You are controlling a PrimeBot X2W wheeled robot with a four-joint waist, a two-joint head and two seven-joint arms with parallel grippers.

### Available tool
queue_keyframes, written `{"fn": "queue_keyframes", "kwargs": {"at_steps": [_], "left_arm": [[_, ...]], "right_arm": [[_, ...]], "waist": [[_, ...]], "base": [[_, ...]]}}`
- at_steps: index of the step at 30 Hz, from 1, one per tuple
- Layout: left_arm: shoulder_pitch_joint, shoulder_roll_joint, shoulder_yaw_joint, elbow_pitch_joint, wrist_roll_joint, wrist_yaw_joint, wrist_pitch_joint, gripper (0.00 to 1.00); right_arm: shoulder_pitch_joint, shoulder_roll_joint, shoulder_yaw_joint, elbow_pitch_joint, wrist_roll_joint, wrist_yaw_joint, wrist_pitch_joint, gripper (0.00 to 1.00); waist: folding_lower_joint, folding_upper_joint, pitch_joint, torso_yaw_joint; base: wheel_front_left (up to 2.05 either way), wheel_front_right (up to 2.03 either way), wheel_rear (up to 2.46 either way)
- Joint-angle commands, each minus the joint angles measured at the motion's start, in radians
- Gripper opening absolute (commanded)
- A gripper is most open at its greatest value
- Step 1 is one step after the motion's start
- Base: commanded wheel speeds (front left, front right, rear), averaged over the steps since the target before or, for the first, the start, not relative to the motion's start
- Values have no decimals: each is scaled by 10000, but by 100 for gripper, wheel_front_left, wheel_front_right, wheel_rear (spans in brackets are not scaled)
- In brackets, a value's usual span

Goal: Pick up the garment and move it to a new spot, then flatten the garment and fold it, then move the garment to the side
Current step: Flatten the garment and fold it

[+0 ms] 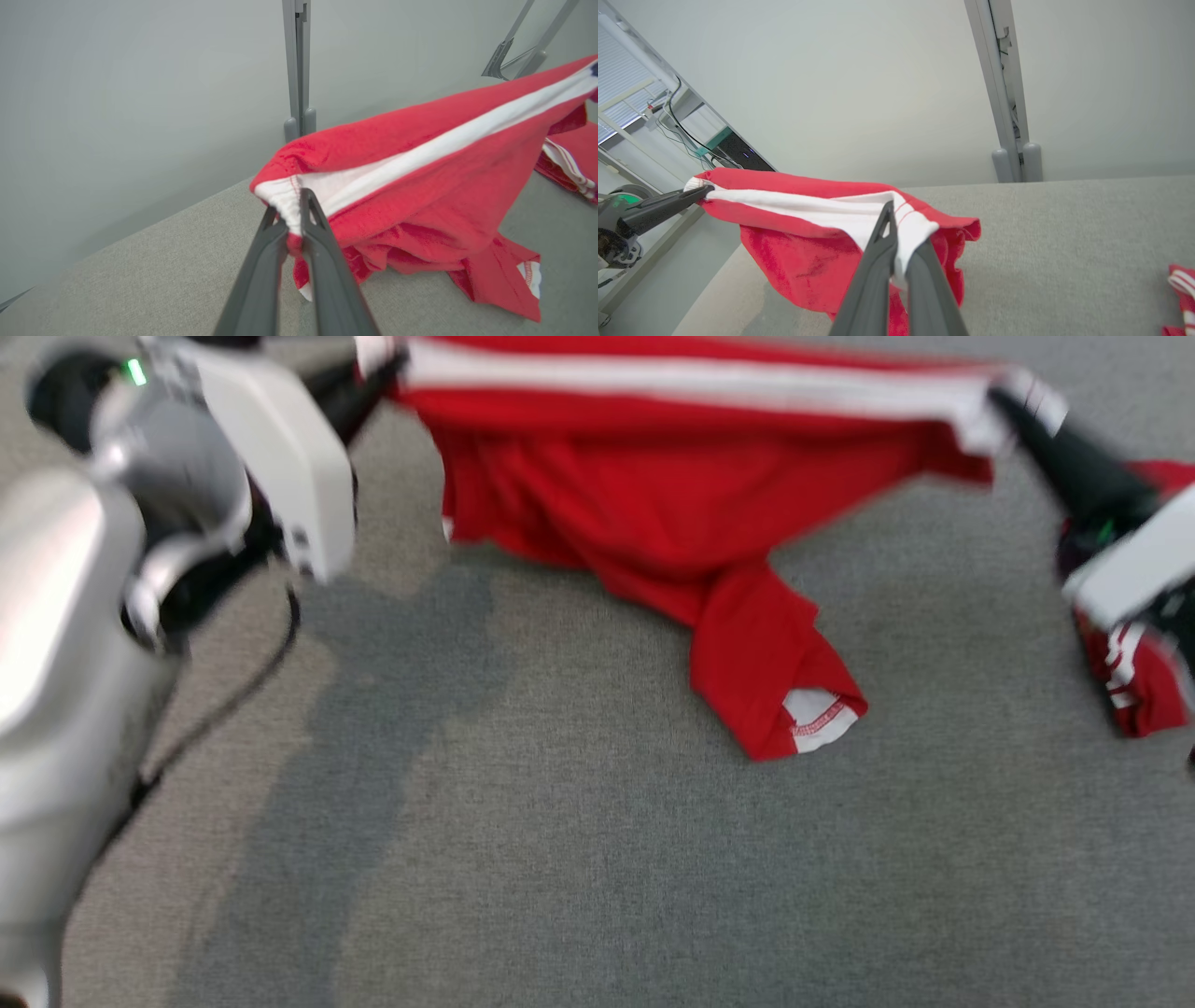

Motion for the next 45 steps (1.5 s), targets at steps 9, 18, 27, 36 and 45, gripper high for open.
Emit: {"fn": "queue_keyframes", "kwargs": {"at_steps": [9, 18, 27, 36, 45], "left_arm": [[-4731, -448, -635, 2597, -90, -73, -1031, 0], [-6984, -770, -1522, 4773, -587, -72, -2356, 0], [-5984, -666, -2818, 5261, -1985, -73, -3122, 0], [-2824, 567, -4716, 4161, -3692, -74, -3081, 0], [285, 1943, -5577, 1869, -5624, -73, -1835, 0]], "right_arm": [[-5098, -337, 349, 1978, 266, 8, -714, 0], [-8089, -683, 1612, 3392, 377, 7, -2181, 0], [-7056, -1464, 3302, 3412, 1460, 7, -2482, 0], [-3617, -2636, 4960, 2354, 2696, 7, -2115, 0], [-297, -3714, 5450, 1218, 3867, 5, -1433, 0]], "waist": [[0, 0, 1899, -223], [0, 0, 2112, -386], [0, 0, 2061, -278], [0, 0, 795, -291], [0, 0, -1018, -192]], "base": [[0, 0, 0], [0, 0, 0], [0, 0, 0], [0, 0, 0], [0, 0, 0]]}}
